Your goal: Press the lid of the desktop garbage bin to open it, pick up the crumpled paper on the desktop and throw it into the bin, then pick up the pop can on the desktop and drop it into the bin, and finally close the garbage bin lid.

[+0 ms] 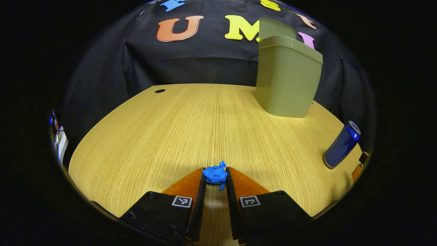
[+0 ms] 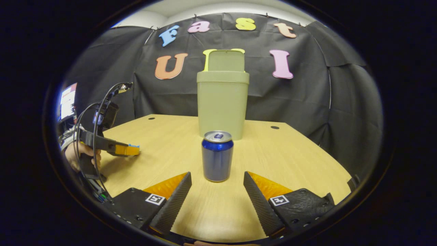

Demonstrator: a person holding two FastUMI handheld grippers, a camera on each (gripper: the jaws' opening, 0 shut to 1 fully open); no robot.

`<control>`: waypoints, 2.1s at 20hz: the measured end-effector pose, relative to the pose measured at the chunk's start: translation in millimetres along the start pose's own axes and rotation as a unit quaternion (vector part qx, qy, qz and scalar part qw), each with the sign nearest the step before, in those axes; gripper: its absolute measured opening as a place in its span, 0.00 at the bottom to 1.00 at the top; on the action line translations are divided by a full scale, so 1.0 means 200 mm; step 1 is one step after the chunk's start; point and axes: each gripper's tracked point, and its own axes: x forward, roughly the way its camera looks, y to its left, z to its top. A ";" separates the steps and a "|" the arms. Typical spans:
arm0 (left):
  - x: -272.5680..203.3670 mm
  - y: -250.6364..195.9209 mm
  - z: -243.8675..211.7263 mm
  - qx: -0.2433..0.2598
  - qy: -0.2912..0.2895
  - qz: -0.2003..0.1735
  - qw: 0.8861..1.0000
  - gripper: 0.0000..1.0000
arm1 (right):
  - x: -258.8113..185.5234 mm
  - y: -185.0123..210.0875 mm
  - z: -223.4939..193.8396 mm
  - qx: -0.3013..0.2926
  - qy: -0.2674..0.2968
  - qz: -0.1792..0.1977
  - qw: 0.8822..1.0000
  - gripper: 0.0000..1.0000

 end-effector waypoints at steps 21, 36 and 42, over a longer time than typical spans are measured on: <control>-0.32 -0.09 0.19 0.015 -0.106 -0.023 0.994 0.37 | 0.47 -0.04 0.06 0.045 0.030 -0.057 0.997 0.87; -0.35 -0.15 0.62 0.016 -0.126 -0.023 0.992 0.36 | 0.34 -0.17 0.37 0.050 0.014 -0.045 0.998 0.80; -0.34 -0.26 1.08 0.028 -0.155 -0.038 0.987 0.36 | 0.30 -0.24 0.50 0.053 0.016 -0.032 0.998 0.80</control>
